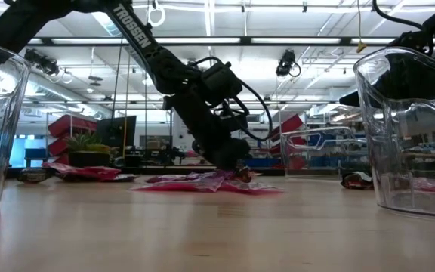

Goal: Sort candy
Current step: Put the red candy into the top transparent bin

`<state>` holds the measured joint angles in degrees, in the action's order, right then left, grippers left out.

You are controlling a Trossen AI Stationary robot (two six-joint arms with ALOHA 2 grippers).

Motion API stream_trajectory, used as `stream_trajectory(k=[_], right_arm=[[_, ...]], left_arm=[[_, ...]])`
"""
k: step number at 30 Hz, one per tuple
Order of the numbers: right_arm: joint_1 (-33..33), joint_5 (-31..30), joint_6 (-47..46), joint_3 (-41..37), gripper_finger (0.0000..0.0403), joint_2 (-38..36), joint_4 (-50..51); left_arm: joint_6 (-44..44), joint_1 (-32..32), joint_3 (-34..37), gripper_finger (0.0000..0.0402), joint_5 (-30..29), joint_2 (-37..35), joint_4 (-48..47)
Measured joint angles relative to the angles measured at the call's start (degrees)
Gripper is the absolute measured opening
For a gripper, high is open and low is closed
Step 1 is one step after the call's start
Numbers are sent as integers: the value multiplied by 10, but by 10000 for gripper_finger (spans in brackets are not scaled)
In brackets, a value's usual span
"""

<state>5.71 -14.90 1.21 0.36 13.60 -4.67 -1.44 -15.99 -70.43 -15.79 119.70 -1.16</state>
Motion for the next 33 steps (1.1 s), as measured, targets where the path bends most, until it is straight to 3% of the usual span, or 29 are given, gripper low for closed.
stream_trajectory(k=[2, 4, 21, 33], right_arm=[[0, 0, 0, 0, 0, 0, 0], [0, 0, 0, 0, 0, 0, 0], [0, 0, 0, 0, 0, 0, 0], [0, 0, 0, 0, 0, 0, 0]], left_arm=[[-12, 0, 2, 29, 3, -4, -5], [-16, 3, 1, 9, 1, -13, -14], [-62, 14, -14, 1, -10, -171, -160], [-78, 14, -14, 0, 18, -223, -211]])
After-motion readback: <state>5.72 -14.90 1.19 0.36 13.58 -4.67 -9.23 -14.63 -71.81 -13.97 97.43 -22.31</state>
